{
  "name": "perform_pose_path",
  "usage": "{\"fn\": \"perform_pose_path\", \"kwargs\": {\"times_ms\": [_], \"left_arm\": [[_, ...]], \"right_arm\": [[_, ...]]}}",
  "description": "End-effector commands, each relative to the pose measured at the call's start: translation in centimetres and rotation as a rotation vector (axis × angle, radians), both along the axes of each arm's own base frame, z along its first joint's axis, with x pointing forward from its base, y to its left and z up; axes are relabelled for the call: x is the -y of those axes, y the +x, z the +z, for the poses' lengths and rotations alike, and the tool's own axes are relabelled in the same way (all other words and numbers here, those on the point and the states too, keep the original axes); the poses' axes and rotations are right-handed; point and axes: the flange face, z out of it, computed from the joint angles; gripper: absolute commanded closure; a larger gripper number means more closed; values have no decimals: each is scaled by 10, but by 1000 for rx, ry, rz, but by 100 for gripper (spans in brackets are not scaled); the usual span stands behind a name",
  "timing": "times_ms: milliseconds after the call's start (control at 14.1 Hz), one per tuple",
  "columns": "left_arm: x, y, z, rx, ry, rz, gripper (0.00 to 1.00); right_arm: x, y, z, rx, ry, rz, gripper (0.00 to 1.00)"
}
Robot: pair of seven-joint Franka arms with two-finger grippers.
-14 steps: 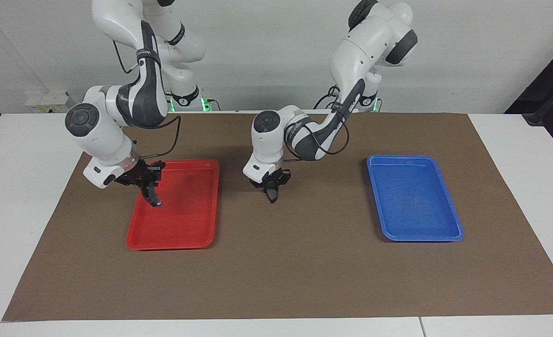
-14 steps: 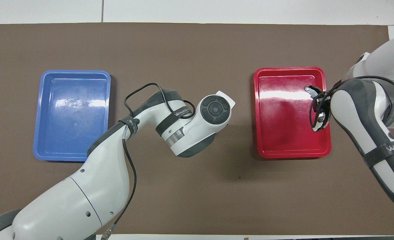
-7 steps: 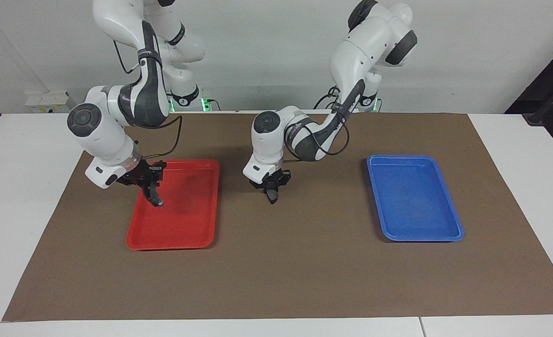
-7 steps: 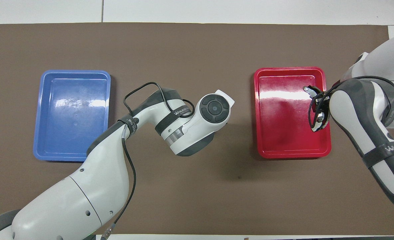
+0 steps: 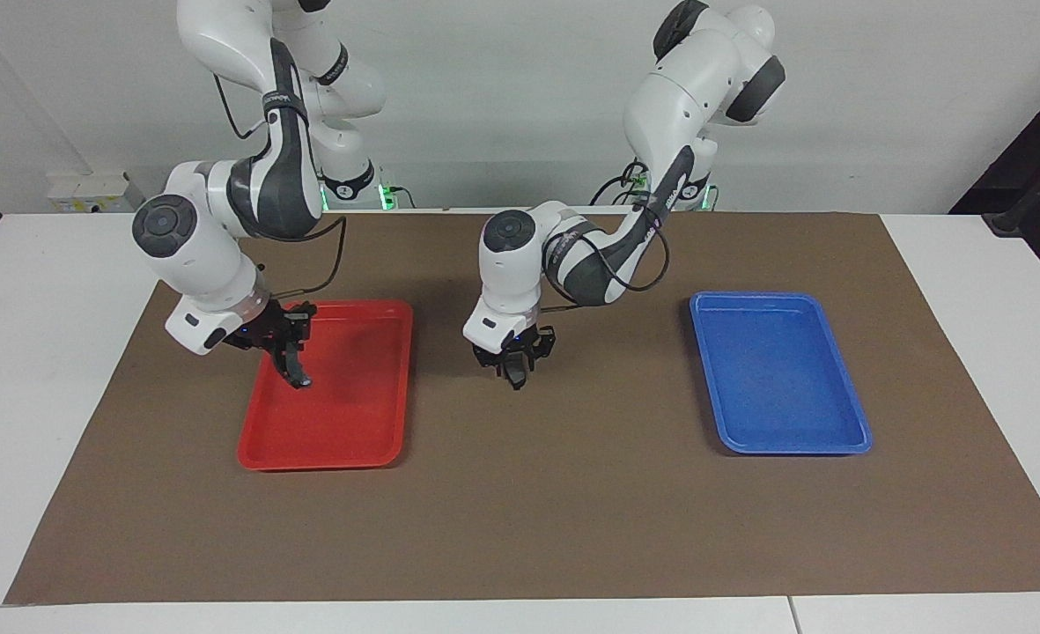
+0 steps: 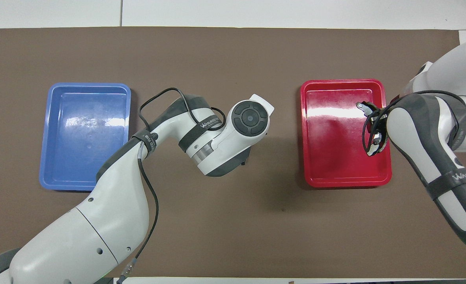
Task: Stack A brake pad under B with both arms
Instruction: 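Carry the small grey pad toward the table center with the left gripper, then release the small pad on the table while the right gripper lifts the curved pad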
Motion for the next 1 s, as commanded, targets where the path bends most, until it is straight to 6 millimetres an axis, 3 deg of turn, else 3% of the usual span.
{"fn": "perform_pose_path", "kwargs": {"times_ms": [0, 284, 427, 569, 640, 782, 924], "left_arm": [[-5, 8, 10, 11, 68, 4, 24], [-30, 30, 69, 30, 68, 11, 2], [-60, 37, 105, 5, 85, -10, 1], [-96, 38, 145, -45, 101, -75, 1], [-120, 41, 167, -67, 110, -100, 1], [-160, 45, 187, -120, 148, -121, 1], [-203, 47, 224, -111, 149, -107, 1]], "right_arm": [[-1, 3, 7, 0, 5, 12, 100], [-25, 6, 13, 11, 9, 18, 100], [-44, 9, 27, 5, 8, 37, 100], [-76, 15, 40, 8, -5, -2, 100], [-107, 16, 45, 17, -13, -7, 100], [-150, 15, 51, 40, -20, -18, 100], [-191, 12, 60, 61, 4, -51, 100]]}}
